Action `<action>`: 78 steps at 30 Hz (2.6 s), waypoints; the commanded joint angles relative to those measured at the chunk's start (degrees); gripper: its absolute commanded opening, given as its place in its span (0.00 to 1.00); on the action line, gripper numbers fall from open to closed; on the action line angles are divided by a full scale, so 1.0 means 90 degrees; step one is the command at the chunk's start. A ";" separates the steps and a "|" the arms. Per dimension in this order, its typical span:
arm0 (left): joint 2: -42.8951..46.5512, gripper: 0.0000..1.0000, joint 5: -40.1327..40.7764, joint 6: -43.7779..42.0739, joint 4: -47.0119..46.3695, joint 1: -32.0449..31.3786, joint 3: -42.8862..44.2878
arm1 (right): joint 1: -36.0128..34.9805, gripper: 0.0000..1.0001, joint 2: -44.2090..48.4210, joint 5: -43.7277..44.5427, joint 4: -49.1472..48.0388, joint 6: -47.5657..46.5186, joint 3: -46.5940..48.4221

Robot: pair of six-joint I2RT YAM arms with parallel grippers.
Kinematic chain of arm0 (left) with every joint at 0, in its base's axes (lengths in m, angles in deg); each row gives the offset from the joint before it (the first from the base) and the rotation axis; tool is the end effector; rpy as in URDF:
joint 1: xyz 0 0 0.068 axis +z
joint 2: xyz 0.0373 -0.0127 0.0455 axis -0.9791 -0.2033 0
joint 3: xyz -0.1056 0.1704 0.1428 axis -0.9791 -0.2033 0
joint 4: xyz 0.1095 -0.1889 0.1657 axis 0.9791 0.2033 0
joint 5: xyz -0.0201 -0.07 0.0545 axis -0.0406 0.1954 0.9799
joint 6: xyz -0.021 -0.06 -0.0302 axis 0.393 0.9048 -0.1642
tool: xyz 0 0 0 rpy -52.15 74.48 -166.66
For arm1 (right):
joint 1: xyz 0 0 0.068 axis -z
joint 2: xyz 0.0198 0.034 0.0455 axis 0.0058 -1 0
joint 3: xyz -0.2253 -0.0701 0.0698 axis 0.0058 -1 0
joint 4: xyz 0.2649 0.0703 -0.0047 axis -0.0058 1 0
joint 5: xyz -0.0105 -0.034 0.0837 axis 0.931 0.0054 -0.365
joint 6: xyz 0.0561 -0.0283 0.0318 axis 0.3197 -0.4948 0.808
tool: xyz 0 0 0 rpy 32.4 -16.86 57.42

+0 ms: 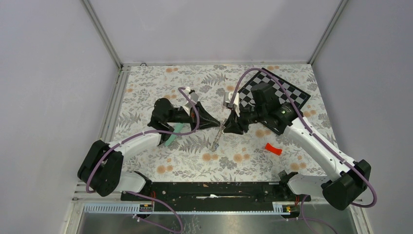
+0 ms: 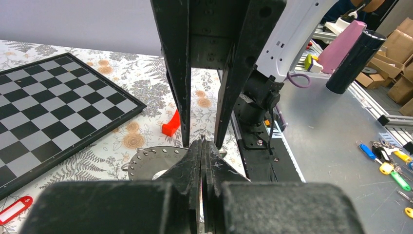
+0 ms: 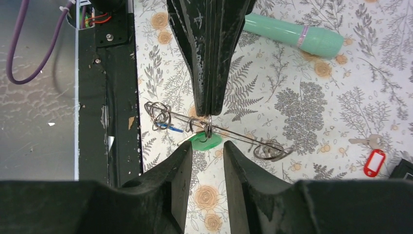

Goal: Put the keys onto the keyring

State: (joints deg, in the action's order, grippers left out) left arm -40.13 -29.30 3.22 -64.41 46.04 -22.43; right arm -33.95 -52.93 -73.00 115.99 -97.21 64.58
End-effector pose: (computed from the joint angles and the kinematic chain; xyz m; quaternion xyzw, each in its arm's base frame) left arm 0.2323 -0.2075 0.2595 0.4600 0.4876 -0.5964 0.4416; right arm 0.2212 0.1985 0.3169 -0.5794 0.6141 0.3454 0.4097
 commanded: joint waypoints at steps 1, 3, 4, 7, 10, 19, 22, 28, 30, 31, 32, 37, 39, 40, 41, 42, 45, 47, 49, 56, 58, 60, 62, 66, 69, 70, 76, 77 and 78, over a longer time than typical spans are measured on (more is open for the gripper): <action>0.0190 0.00 0.0224 0.0352 -0.0907 0.0053 -0.0029 | 0.0058 0.37 0.0114 -0.0386 -0.0408 0.0186 -0.0192; 0.0181 0.00 0.0267 0.0381 -0.0950 0.0055 -0.0048 | 0.0054 0.35 0.0076 -0.0412 -0.0520 0.0278 -0.0242; 0.0172 0.00 0.0266 0.0393 -0.0965 0.0056 -0.0055 | 0.0059 0.35 0.0038 -0.0412 -0.0558 0.0313 -0.0239; 0.0160 0.00 0.0288 0.0395 -0.0974 0.0060 -0.0080 | 0.0052 0.34 -0.0026 -0.0403 -0.0618 0.0375 -0.0226; 0.0161 0.00 0.0300 0.0388 -0.0988 0.0070 -0.0118 | 0.0054 0.34 0.0007 -0.0353 -0.0636 0.0375 -0.0236; 0.0161 0.00 0.0281 0.0422 -0.1027 0.0075 -0.0162 | 0.0137 0.37 0.0121 -0.0166 -0.0469 0.0282 0.0192; 0.0161 0.00 0.0291 0.0448 -0.1045 0.0075 -0.0160 | 0.0139 0.37 0.0035 -0.0242 -0.0471 0.0320 0.0269; 0.0154 0.00 0.0334 0.0489 -0.1089 0.0075 -0.0163 | 0.0137 0.36 -0.0092 -0.0498 -0.0574 0.0418 0.0266; 0.0127 0.00 0.0349 0.0551 -0.1160 0.0075 -0.0163 | 0.0140 0.35 -0.0110 -0.0566 -0.0599 0.0418 0.0218; 0.0121 0.00 0.0358 0.0565 -0.1179 0.0075 -0.0156 | 0.0143 0.35 -0.0114 -0.0593 -0.0620 0.0423 0.0187; 0.0116 0.00 0.0356 0.0570 -0.1188 0.0076 -0.0160 | 0.0142 0.35 -0.0119 -0.0611 -0.0649 0.0441 0.0161; 0.0102 0.00 0.0365 0.0590 -0.1222 0.0075 -0.0168 | 0.0139 0.30 -0.0154 -0.0654 -0.0755 0.0502 0.0097; 0.0102 0.00 0.0378 0.0590 -0.1222 0.0075 -0.0178 | 0.0137 0.26 -0.0176 -0.0698 -0.0812 0.0564 0.0097; 0.0102 0.00 0.0374 0.0586 -0.1222 0.0075 -0.0180 | 0.0147 0.22 -0.0195 -0.0734 -0.0845 0.0587 0.0105; 0.0100 0.00 0.0378 0.0581 -0.1217 0.0075 -0.0182 | 0.0139 0.19 -0.0219 -0.0764 -0.0868 0.0601 0.0105; 0.0101 0.00 0.0379 0.0581 -0.1213 0.0075 -0.0183 | 0.0140 0.15 -0.0238 -0.0793 -0.0902 0.0619 0.0115; 0.0106 0.00 0.0388 0.0573 -0.1195 0.0075 -0.0176 | 0.0143 0.03 -0.0251 -0.0850 -0.0908 0.0617 0.0121; 0.0119 0.00 0.0405 0.0558 -0.1187 0.0082 -0.0193 | 0.0138 0.00 -0.0233 -0.0812 -0.0821 0.0502 0.0124; 0.0134 0.00 0.0416 0.0488 -0.1130 0.0106 -0.0194 | 0.0142 0.00 -0.0211 -0.0670 -0.0623 0.0307 0.0202; 0.0182 0.25 0.0136 -0.1743 0.1477 0.0153 0.0663 | 0.0059 0.00 -0.0406 0.0160 0.0546 -0.0369 0.0881; 0.0096 0.39 0.0063 -0.2856 0.2925 0.0153 0.1173 | 0.0021 0.00 -0.0558 0.0340 0.0906 -0.0462 0.1099; -0.0009 0.47 -0.0003 -0.3469 0.3769 0.0144 0.1557 | -0.0020 0.00 -0.0686 0.0483 0.1179 -0.0524 0.1294; -0.0087 0.54 -0.0008 -0.3712 0.4143 0.0143 0.1767 | -0.0047 0.00 -0.0779 0.0627 0.1363 -0.0547 0.1448; -0.0222 0.55 -0.0072 -0.3838 0.4285 0.0085 0.1920 | -0.0095 0.00 -0.0897 0.0817 0.1520 -0.0548 0.1620; -0.0299 0.53 -0.0149 -0.3891 0.4273 -0.0032 0.1917 | -0.0112 0.00 -0.0942 0.0880 0.1522 -0.0529 0.1686; -0.0335 0.52 -0.0154 -0.3892 0.4272 -0.0069 0.1917 | -0.0119 0.00 -0.0963 0.0883 0.1530 -0.0536 0.1717; -0.0471 0.42 -0.0120 -0.3347 0.3698 -0.0130 0.1819 | -0.0155 0.00 -0.1076 0.0857 0.1553 -0.0534 0.1779; -0.0482 0.41 -0.0104 -0.3279 0.3608 -0.0132 0.1799 | -0.0160 0.00 -0.1070 0.0852 0.1541 -0.0538 0.1760; -0.0488 0.40 -0.0084 -0.3247 0.3556 -0.0134 0.1779 | -0.0159 0.00 -0.1069 0.0843 0.1526 -0.0535 0.1744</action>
State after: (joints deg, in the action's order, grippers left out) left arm -44.47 -28.71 -28.12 -27.10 44.93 -6.89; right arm -34.65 -62.50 -65.16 129.96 -101.25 77.68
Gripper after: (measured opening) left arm 0.420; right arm 0.021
